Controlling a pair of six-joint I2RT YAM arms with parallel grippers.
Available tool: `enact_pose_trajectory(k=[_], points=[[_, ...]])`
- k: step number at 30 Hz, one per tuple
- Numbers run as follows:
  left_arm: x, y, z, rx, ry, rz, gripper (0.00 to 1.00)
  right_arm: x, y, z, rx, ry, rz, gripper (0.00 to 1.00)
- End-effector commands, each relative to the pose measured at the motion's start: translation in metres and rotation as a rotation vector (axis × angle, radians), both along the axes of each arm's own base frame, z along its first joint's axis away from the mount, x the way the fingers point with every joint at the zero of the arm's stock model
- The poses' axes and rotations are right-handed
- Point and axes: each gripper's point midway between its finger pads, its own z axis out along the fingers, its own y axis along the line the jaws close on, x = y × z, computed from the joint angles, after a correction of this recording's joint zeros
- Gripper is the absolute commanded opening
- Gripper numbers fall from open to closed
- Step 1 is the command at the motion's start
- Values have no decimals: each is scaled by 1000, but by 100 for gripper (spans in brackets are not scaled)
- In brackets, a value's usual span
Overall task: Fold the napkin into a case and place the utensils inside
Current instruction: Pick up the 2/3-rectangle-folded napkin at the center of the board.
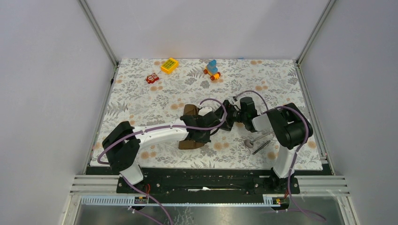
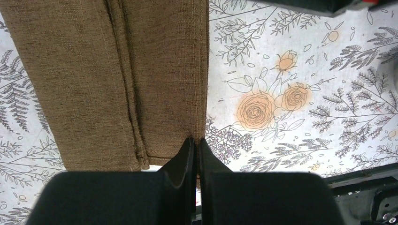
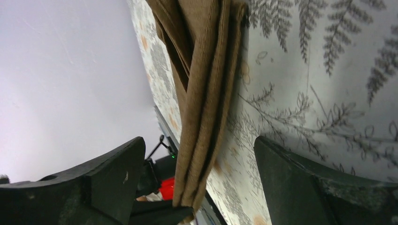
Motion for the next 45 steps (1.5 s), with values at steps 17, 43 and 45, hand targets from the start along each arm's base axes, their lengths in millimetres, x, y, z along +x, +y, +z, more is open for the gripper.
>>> enact_pose_trajectory(k=[17,43,45], points=[[2,-17,19,-104,-16,-33,0,57,20,-7,46,-67,-72,37],[-8,-120,9,-436,52,-211,0,40,-85,3,-785,-81,28,0],[-10,-114,13,-482,36,-214,0,39,-81,4,-859,-72,32,0]])
